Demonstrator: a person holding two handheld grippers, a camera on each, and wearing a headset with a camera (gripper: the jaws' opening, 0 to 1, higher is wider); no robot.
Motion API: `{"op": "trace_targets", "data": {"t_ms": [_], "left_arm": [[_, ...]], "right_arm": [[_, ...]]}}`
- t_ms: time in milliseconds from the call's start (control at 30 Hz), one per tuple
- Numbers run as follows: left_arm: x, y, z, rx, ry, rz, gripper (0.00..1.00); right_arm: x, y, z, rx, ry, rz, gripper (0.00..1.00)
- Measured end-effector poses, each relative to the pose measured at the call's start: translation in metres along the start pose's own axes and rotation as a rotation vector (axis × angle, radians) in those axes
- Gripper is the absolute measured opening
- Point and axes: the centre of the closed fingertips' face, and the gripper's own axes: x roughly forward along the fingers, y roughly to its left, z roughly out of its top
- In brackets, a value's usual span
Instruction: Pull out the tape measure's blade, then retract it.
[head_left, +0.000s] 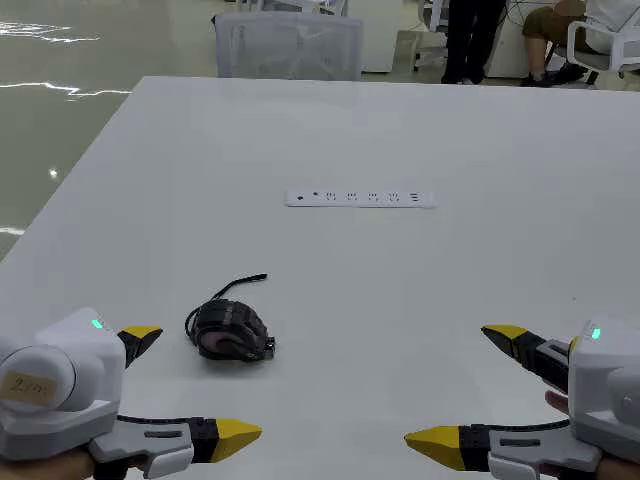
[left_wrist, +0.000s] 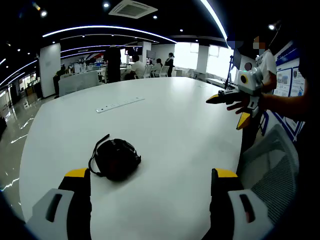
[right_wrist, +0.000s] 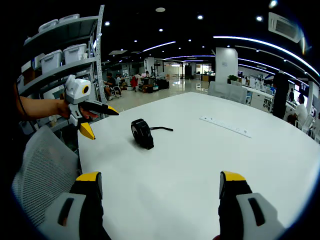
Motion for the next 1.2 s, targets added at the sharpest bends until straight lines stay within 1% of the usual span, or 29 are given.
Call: {"op": "trace_targets", "data": {"t_ms": [500,600,733,933,1100,1200], "left_arm": [[0.0011,-0.0032,-0.0001,0.012,0.005,-0.004,0.99],[0.001,-0.0023,-0.0001,0.014,0.005,-0.004,0.99],[0.0013,0.0028,-0.0022,0.017,0.008,-0.003,0.99],[0.0017,0.005,-0.0025,0.022,0.012,-0.002,0.99],[0.0019,0.0038,-0.0017,0.04,0.015,-0.01,0.96],[0.003,0.0063,-0.002,0.049,0.024,-0.014,0.96]], "right_arm": [[-0.0013,-0.0002,0.0013,-0.001,-0.001,0.0,1.0],[-0.0014,-0.0013,0.0015,-0.003,-0.004,0.0,1.0],[-0.0012,-0.0028,0.002,-0.012,-0.007,-0.002,1.0],[-0.0005,-0.004,0.0029,-0.026,-0.013,0.001,0.98],[0.0009,-0.0029,0.0024,-0.039,-0.01,0.009,0.97],[0.0019,-0.0019,0.0026,-0.053,-0.012,0.02,0.95]]}}
